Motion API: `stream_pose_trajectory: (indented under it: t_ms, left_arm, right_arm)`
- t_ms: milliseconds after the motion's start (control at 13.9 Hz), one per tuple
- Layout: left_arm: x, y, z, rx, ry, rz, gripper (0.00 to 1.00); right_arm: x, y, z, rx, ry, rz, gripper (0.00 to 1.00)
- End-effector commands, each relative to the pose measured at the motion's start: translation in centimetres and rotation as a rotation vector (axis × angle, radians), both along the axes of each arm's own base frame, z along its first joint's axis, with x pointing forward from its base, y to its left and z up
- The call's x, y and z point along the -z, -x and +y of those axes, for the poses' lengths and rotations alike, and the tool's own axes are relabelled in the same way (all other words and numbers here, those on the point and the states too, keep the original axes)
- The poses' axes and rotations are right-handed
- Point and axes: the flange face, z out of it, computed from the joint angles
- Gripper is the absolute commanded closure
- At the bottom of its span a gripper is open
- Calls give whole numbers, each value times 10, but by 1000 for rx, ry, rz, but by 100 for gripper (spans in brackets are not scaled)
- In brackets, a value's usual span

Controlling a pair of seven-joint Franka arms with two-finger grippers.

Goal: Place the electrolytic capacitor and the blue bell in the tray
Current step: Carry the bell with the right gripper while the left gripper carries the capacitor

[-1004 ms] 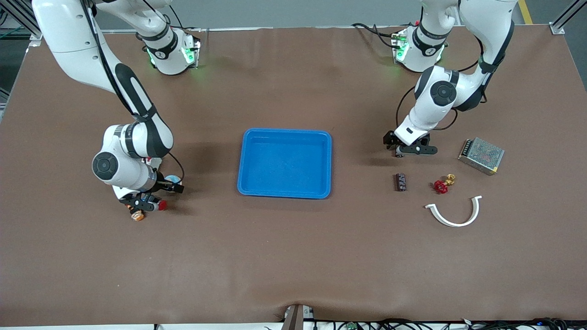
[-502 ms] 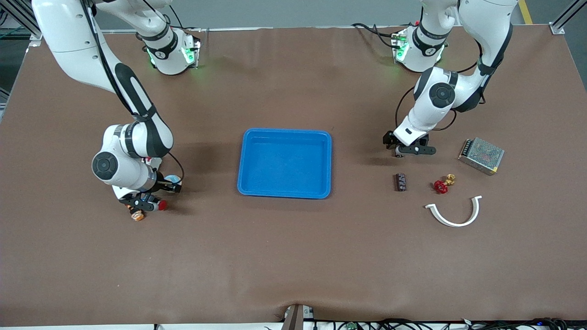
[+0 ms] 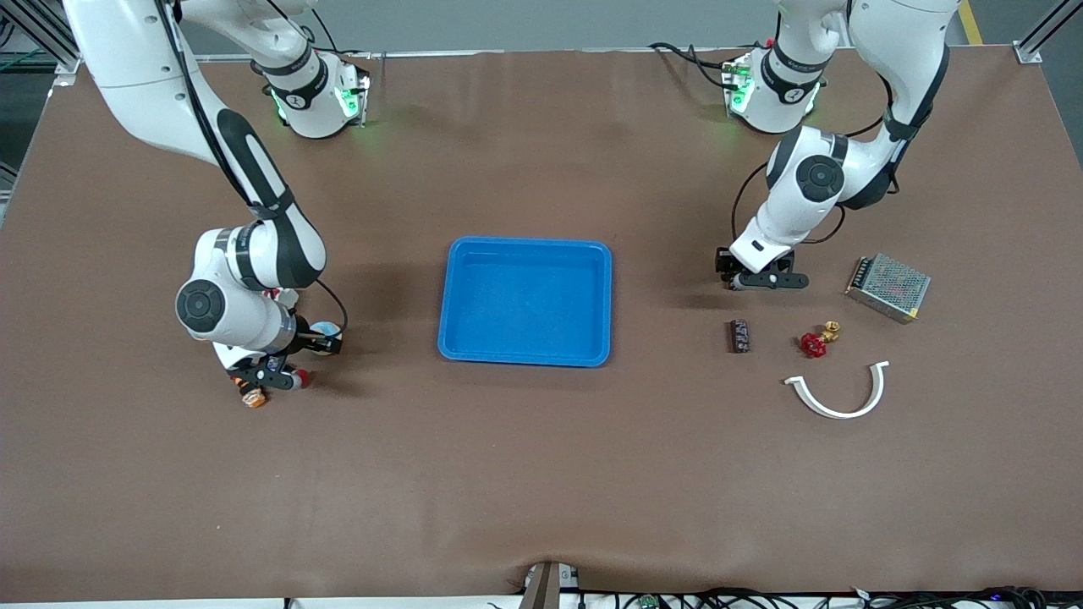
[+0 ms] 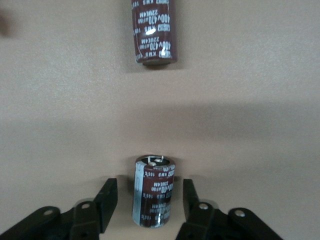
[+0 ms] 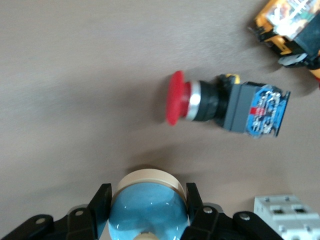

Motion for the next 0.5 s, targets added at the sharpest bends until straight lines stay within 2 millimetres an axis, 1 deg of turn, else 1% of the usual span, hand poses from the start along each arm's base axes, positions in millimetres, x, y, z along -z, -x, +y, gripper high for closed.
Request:
stream_pose_trajectory:
  t_ms: [0, 72, 143, 215, 287, 358, 430]
  left_arm:
    - [-2, -3, 0, 11, -2, -18, 99]
    - [-2, -3, 0, 8, -2, -16, 100]
    - [-1, -3, 0, 7, -2, -14, 100]
    - [-1, -3, 1, 5, -2, -14, 100]
    - [-3, -4, 2, 2, -3, -19, 100]
    - [-7, -5, 2, -13, -3, -25, 100]
    - [-11, -6, 1, -71, 1, -32, 100]
  right_arm:
    - [-44, -13, 12, -9, -1, 39, 58]
    - [-56, -17, 14, -12, -5, 54, 58]
    - [-65, -20, 21, 0, -8, 62, 58]
    - [-73, -22, 37, 44, 2, 64, 58]
    - [-79, -21, 61, 87, 14, 54, 58]
    - [-83, -17, 91, 124, 27, 46, 58]
    - [-88, -13, 117, 158, 35, 36, 58]
